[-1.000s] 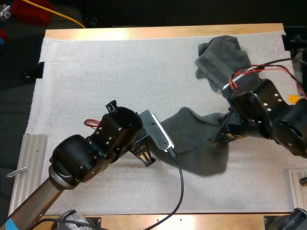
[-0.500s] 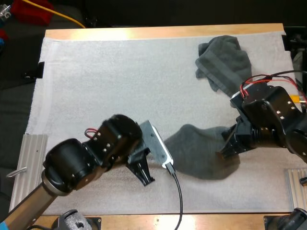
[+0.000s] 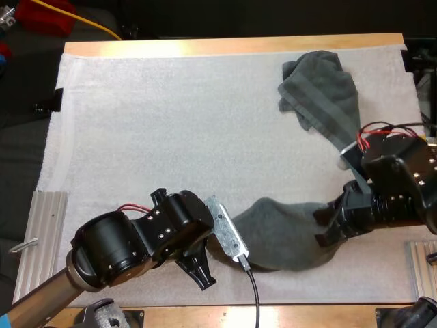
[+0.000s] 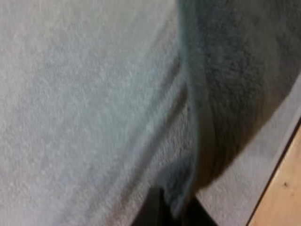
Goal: Pick towel from pile, fold and stack
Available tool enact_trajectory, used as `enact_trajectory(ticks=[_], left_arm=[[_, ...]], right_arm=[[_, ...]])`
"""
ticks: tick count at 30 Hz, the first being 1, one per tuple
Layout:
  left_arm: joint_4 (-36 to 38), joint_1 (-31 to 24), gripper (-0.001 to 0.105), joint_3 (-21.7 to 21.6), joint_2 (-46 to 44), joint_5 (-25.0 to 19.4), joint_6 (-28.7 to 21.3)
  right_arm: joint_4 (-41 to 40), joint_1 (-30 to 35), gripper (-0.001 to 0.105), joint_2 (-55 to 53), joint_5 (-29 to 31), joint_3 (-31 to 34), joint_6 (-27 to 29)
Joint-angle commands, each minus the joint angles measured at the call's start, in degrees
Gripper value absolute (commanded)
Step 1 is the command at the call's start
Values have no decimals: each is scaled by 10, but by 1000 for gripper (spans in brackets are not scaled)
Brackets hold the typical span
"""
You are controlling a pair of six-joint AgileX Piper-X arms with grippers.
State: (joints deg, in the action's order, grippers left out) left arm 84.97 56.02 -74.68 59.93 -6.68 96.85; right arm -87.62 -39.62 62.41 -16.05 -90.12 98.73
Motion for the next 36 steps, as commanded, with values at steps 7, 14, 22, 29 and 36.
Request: enact_trajectory(ticks=[7,14,22,29,36], left_arm=[[-17,0,0,-4,18,-14,-2],[-33,-36,0,-4,58,-21,-19],[-93,-133,0,-4,82,42,-78],[-144,-192,0,-4,119,93,-106],[-169,-241,0,-4,173,120,-129]], right_arm=[[24,-1,2,0,53,82,-11],[100,0,2,10,115,119,-9],[191,0,2,55,217,145,-9],[261,0,2,97,262,145,-9],[306,2,2,144,327,145,-8]])
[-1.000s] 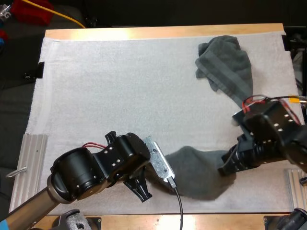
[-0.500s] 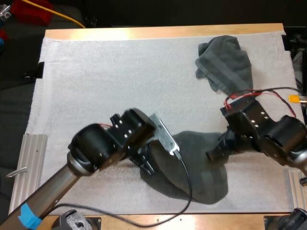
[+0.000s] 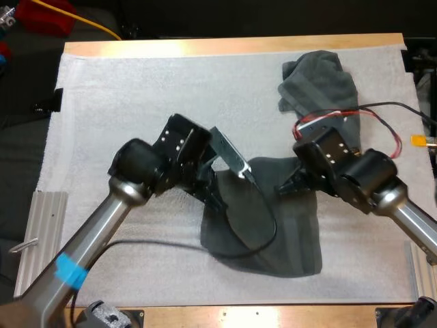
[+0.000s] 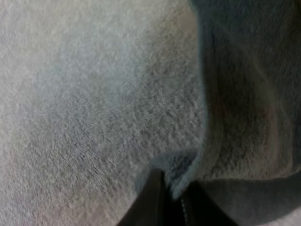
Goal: Pick towel from pile, fold and stack
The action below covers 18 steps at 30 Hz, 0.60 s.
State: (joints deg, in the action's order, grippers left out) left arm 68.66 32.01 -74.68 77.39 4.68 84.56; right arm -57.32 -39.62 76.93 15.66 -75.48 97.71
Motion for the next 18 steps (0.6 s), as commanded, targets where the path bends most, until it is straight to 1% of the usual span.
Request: enact_trajectory(ticks=[1,5,6,10,13,16,18], left_arm=[[-11,-7,0,-4,7,14,-8],[-32,-27,0,-4,33,46,-10],[-39,-32,0,-4,40,47,-10],[-73,-51,0,-4,63,54,-13],[-101,-62,0,-4,78,54,-13],[-112,-75,0,-4,98,54,-13],[-116,-80,0,-4,105,54,-13]], right_arm=[[9,6,2,6,20,-2,2],[30,31,2,24,22,-2,2],[35,40,2,28,18,-2,2],[60,75,2,41,-29,-2,2],[65,93,2,54,-35,-2,1],[74,104,2,71,-55,-2,1],[82,107,2,78,-56,-2,1]])
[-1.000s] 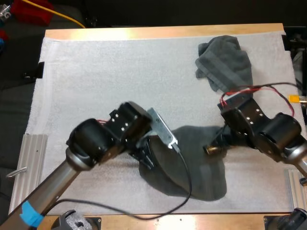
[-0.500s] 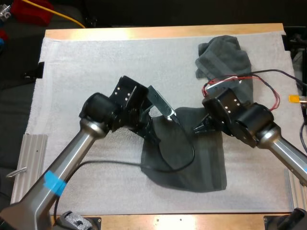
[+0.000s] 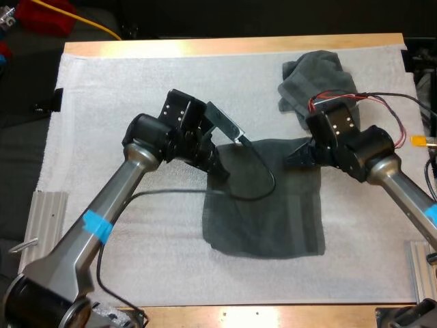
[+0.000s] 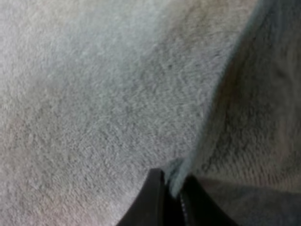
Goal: Pick towel from pile, fold and stack
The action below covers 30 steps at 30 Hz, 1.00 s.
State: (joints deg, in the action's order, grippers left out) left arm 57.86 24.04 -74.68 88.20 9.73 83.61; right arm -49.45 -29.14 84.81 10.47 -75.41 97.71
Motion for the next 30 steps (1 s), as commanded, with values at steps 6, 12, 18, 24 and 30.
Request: enact_trajectory(ticks=[6,12,18,24,30], left_arm=[[-35,-14,15,-4,25,3,-3],[-71,-16,23,-4,39,-4,-3],[-60,-16,63,-4,39,-19,14],[1,-16,58,-4,36,-18,18],[65,-16,58,-4,-14,-17,37]], right_arm=[[44,3,2,26,-2,-2,-3],[73,3,3,52,0,-2,-21],[89,3,40,61,65,-1,-31],[87,3,70,59,99,-1,-30],[3,3,70,16,91,-1,-28]])
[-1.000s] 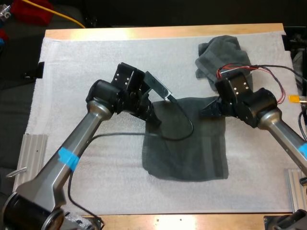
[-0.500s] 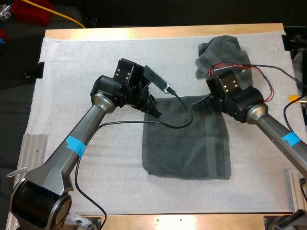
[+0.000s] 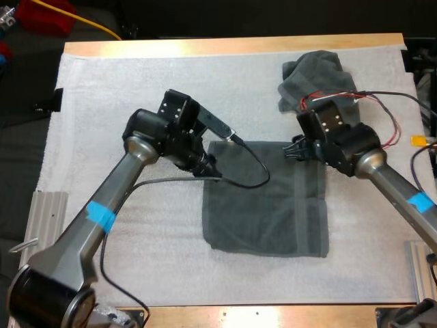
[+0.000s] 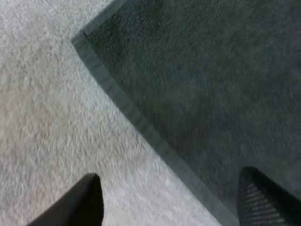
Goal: Pick towel from pile, fold and stack
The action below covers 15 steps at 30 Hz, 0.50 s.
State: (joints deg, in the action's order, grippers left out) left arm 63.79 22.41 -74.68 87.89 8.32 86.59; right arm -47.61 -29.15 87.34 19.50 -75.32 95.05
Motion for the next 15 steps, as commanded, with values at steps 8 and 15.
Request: enact_trajectory(ticks=[8,15], left_arm=[[49,1,58,-4,-90,6,13],[103,1,58,-4,-185,16,35]], right_arm=[[-84,3,70,-77,-60,-2,3],[-147,3,70,-153,-131,-2,-6]])
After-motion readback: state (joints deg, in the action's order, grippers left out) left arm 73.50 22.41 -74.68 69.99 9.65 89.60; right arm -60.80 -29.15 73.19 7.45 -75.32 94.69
